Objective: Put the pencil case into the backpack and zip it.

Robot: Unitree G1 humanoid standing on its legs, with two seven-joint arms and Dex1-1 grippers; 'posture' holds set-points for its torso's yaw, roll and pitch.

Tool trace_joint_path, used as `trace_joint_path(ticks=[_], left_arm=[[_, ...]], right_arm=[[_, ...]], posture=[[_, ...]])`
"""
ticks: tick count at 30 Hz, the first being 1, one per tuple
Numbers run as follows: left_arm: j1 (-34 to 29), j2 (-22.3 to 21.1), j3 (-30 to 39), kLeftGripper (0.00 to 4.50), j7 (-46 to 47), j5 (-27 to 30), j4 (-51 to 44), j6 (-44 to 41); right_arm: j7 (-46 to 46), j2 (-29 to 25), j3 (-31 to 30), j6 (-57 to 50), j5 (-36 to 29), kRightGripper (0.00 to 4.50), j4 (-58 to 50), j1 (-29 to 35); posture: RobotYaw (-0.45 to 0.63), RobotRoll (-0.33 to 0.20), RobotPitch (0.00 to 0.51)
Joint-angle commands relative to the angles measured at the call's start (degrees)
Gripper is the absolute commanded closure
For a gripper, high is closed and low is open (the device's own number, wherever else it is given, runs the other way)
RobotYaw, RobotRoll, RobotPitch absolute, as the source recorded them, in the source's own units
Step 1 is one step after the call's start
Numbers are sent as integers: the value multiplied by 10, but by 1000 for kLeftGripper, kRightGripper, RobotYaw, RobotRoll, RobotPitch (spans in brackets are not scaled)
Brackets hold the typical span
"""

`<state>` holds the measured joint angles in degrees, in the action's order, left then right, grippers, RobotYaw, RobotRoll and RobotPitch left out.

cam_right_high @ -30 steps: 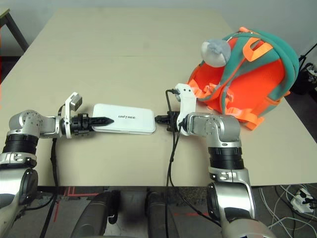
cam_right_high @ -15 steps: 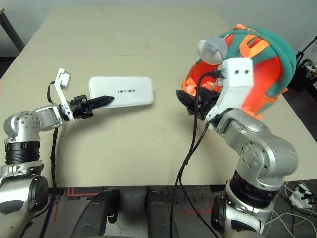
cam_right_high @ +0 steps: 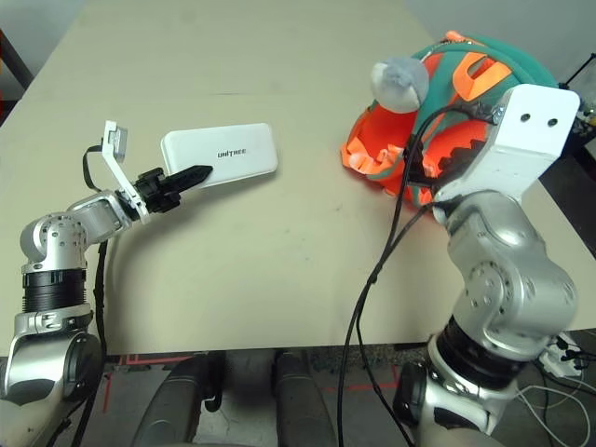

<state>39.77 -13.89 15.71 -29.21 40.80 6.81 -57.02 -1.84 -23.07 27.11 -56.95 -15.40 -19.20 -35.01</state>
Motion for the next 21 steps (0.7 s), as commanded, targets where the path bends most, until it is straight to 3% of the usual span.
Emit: trace_joint_path(ticks=[1, 7, 12, 15, 21], left_arm=[[-21, -1, 2, 3077, 13, 14, -37, -9], [-47, -10, 17, 3077, 38, 31, -67, -19], [-62, -9, 17, 3077, 48, 38, -81, -19], [-62, -8, 16, 3077, 50, 39, -79, -16], [-47, -5, 3, 3077, 44, 35, -53, -3]], right_arm=[[8, -7, -12, 80, 16, 0, 108, -24], [27, -27, -38, 180, 35, 0, 234, -61], [25, -25, -47, 217, 39, 0, 272, -76], [24, -25, -46, 212, 39, 713, 261, -72], [26, -33, -35, 171, 27, 2605, 202, -61]], posture=[[74, 0, 242], [116, 0, 242], [126, 0, 236], [117, 0, 230], [78, 0, 218]])
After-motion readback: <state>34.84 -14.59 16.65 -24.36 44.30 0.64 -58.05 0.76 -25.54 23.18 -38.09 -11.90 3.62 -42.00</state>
